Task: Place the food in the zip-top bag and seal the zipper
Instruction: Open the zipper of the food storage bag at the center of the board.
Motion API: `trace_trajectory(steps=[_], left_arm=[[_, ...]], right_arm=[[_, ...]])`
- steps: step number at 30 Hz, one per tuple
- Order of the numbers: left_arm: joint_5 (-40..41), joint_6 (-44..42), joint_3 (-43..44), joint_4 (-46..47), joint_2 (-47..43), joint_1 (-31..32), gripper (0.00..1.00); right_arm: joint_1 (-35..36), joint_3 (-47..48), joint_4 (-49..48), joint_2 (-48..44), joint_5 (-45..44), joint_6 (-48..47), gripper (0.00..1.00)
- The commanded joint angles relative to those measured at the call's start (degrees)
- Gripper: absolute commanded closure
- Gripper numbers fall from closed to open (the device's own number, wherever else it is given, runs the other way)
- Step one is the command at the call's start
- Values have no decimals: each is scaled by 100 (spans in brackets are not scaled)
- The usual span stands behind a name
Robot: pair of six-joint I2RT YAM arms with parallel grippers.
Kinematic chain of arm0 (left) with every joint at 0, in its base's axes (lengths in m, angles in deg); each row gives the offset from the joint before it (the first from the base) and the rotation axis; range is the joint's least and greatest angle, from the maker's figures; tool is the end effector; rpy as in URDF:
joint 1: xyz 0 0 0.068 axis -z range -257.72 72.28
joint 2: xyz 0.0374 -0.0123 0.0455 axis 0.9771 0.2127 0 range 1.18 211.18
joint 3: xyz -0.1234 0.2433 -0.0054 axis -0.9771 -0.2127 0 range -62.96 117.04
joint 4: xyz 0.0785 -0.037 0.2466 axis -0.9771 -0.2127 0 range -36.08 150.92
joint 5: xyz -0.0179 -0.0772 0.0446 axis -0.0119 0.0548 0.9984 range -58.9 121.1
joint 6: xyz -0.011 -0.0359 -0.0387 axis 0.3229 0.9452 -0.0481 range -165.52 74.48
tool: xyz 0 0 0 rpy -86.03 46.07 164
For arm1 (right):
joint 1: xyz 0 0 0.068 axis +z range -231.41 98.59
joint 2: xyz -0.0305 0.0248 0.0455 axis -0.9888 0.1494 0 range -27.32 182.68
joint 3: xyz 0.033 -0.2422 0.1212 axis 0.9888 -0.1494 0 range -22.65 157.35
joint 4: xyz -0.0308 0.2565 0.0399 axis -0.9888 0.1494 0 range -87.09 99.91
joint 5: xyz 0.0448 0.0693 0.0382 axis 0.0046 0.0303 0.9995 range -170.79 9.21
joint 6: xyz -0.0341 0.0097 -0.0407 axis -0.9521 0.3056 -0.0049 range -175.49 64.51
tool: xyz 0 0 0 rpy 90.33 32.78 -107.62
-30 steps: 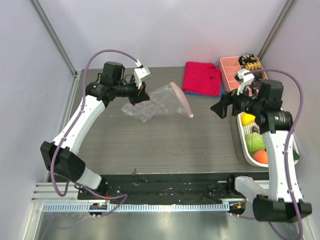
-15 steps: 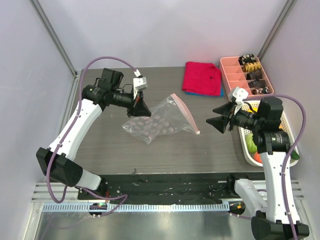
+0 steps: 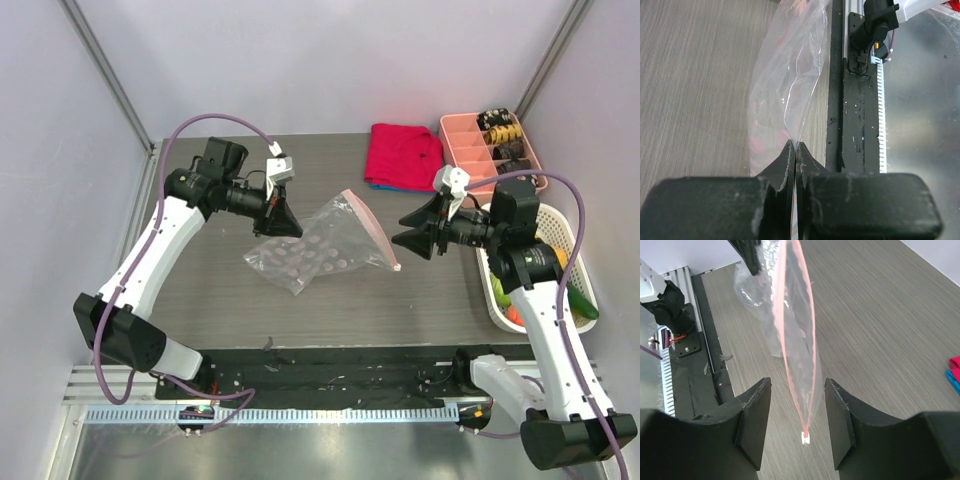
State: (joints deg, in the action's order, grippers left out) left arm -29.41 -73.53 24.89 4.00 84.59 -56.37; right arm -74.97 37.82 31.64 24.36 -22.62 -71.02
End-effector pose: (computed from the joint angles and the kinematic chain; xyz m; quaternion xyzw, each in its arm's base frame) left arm 0.2542 -0.1326 0.3820 0.4887 0.6756 -0.4601 0.3050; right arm 0.1719 0.0497 0.3857 -0.4103 0.6493 0.3570 0.5316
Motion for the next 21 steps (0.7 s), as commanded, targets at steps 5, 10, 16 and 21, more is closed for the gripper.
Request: trace_trajectory(steps=[5,10,16,21], left_arm=[[-207,-169,258,-73,34,19,100],[-207,-310,294,-205,87,19,100],[-181,-495,329,-407,96,19,100],[-136,-574,320,-442,78,19,100]], right_arm=[[622,0,-588,307,-561,94,51],[622,62,-614,501,-710,42,56],[613,97,-658,799,-694,120,60],[648,-44,-1089,773,-500,489,60]])
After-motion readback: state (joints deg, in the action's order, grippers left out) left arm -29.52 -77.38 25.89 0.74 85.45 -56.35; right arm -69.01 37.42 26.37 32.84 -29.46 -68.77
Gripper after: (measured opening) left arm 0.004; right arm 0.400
